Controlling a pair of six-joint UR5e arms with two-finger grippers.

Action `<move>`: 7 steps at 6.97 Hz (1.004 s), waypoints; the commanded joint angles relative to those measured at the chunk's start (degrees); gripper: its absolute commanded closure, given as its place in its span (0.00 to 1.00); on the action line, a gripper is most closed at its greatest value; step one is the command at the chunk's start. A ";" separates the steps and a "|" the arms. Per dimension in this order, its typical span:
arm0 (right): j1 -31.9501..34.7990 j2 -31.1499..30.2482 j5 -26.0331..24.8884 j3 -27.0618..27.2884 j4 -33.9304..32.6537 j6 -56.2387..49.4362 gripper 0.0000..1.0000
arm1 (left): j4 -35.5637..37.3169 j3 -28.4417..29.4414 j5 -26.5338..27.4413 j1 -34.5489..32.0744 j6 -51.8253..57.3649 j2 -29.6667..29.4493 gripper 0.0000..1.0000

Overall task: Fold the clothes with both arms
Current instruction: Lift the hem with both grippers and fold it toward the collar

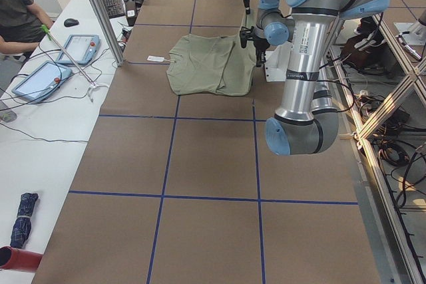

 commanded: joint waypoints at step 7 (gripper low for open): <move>13.49 23.96 -8.11 -31.60 0.21 -4.98 1.00 | -12.09 35.67 -2.43 -22.70 7.74 -16.52 1.00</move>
